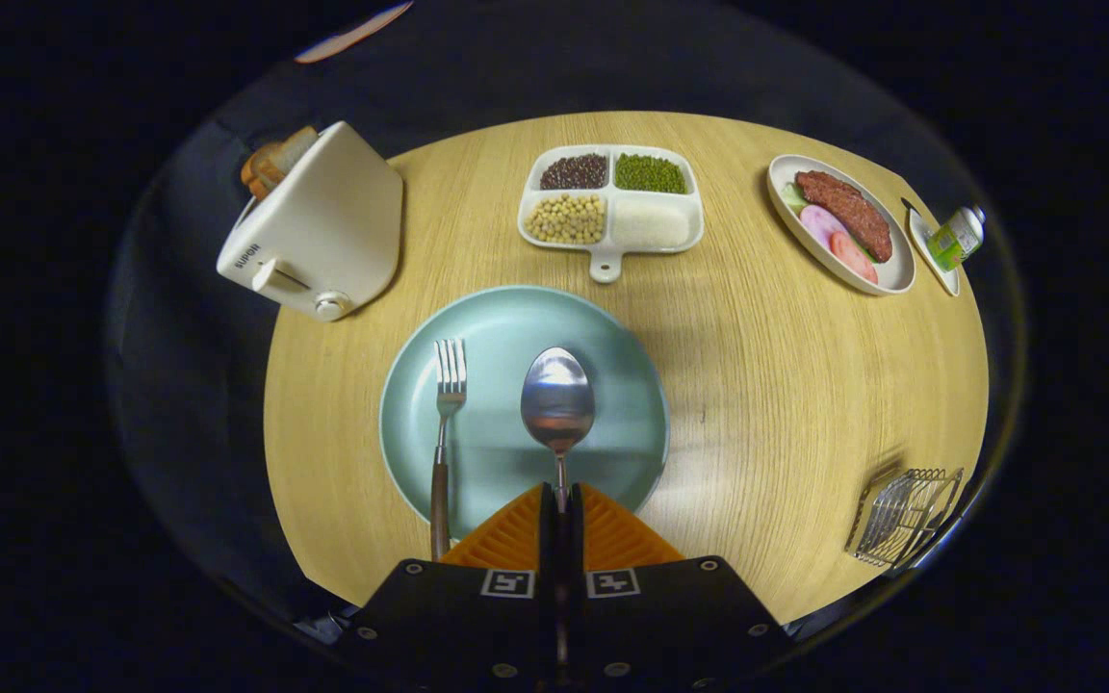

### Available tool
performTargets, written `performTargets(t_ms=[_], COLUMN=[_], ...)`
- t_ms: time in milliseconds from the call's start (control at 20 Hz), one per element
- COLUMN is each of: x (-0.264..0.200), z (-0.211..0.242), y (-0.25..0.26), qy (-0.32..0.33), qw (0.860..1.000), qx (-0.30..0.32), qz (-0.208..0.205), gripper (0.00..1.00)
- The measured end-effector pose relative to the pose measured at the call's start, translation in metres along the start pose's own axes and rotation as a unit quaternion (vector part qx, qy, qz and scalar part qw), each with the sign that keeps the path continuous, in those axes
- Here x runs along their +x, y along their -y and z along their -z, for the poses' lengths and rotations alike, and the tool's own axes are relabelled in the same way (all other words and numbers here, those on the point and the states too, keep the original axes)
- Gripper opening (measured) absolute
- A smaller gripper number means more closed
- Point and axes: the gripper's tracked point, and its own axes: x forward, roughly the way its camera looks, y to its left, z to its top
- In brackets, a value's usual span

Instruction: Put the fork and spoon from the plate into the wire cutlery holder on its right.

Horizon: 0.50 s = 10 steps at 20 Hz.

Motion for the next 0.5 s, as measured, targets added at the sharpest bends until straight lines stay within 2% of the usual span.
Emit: performTargets(t_ms=[200, 500], x=[-0.036, -0.112], z=[-0.012, -0.029], y=[0.008, 0.050], qy=[0.044, 0.142], qw=[0.999, 0.990], qx=[0.005, 0.018], qz=[-0.023, -0.016], gripper=[0.05, 0.05])
